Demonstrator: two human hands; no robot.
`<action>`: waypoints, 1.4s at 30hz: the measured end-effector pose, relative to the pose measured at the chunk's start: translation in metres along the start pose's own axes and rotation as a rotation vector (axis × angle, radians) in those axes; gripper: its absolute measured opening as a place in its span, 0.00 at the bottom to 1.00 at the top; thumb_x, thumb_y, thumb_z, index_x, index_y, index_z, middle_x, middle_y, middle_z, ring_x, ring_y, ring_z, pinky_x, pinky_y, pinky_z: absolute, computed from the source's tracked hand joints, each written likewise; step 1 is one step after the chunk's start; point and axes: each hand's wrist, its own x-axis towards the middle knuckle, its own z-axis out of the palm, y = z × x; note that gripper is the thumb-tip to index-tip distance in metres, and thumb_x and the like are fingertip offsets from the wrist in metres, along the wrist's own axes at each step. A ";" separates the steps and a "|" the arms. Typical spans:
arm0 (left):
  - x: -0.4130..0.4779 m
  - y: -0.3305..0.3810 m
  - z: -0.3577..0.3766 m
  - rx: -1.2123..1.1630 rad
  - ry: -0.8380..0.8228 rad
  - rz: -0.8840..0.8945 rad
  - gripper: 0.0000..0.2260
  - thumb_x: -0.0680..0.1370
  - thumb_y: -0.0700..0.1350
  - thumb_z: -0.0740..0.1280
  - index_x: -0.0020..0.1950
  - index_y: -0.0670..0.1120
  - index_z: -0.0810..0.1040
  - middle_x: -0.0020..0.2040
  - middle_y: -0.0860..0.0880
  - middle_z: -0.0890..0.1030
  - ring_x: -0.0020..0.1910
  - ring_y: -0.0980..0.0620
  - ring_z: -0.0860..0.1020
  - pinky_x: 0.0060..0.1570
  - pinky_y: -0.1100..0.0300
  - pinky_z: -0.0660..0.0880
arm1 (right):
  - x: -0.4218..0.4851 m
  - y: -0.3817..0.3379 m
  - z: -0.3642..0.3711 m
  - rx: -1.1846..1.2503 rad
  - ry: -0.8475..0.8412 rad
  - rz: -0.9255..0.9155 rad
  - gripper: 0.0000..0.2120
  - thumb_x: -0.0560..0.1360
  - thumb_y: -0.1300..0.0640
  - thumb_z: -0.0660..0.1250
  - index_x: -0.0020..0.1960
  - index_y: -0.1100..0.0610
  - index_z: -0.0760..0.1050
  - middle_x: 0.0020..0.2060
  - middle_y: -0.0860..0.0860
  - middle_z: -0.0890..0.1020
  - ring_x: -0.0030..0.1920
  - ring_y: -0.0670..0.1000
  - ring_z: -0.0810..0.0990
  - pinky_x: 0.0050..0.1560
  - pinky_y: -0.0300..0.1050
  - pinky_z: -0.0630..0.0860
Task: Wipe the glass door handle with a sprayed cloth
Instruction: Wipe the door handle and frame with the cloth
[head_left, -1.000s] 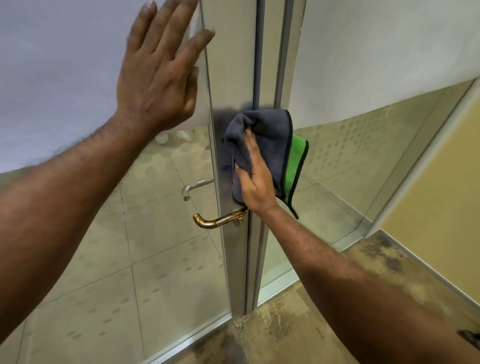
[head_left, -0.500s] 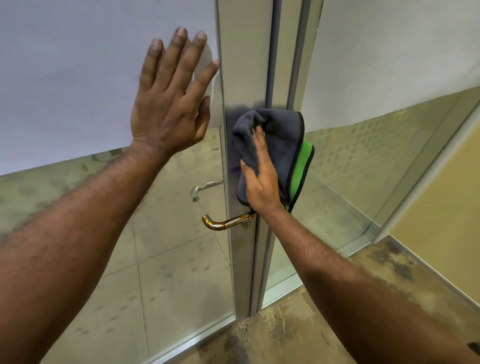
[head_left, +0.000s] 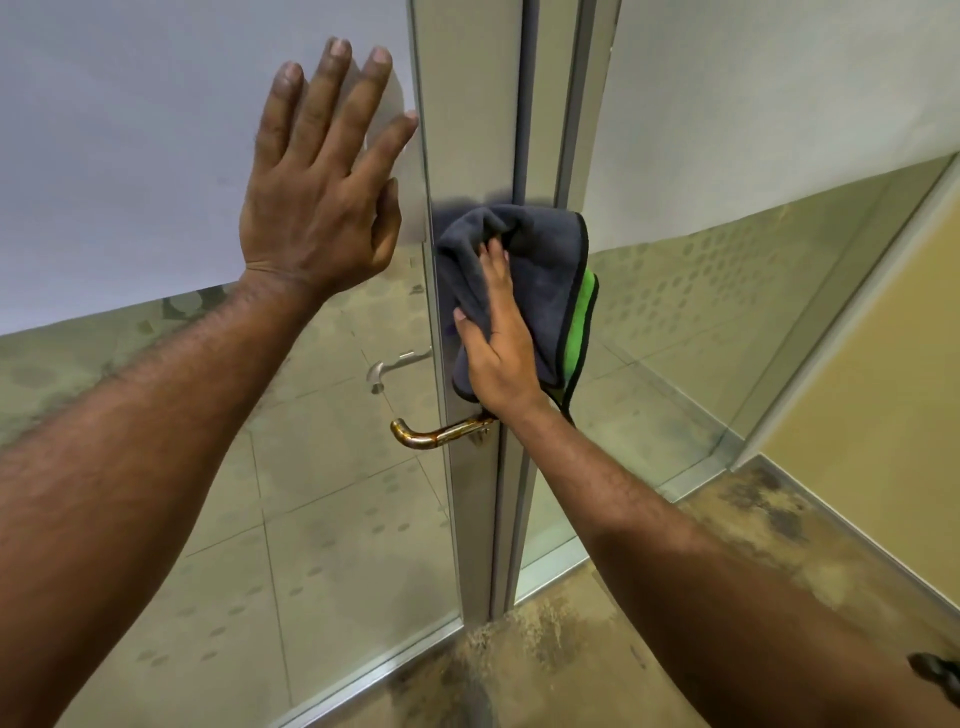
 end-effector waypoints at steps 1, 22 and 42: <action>0.000 0.000 0.000 -0.003 -0.004 -0.003 0.22 0.84 0.49 0.55 0.77 0.47 0.65 0.81 0.41 0.58 0.80 0.37 0.56 0.77 0.42 0.49 | -0.001 0.000 0.001 -0.013 -0.022 -0.017 0.32 0.80 0.62 0.60 0.80 0.58 0.51 0.80 0.57 0.54 0.81 0.52 0.50 0.80 0.53 0.51; -0.001 0.001 -0.003 -0.018 -0.053 -0.013 0.24 0.83 0.53 0.55 0.78 0.47 0.63 0.82 0.40 0.56 0.80 0.36 0.54 0.76 0.41 0.48 | -0.014 0.013 -0.005 -0.109 -0.014 0.015 0.33 0.80 0.62 0.61 0.80 0.58 0.49 0.80 0.58 0.53 0.81 0.54 0.51 0.79 0.56 0.54; -0.001 0.002 -0.005 -0.028 -0.070 -0.019 0.23 0.82 0.51 0.56 0.77 0.46 0.65 0.82 0.40 0.56 0.80 0.37 0.54 0.77 0.40 0.49 | -0.020 0.039 -0.004 -0.386 -0.224 -0.245 0.35 0.78 0.60 0.63 0.80 0.59 0.52 0.80 0.57 0.53 0.81 0.51 0.48 0.80 0.51 0.47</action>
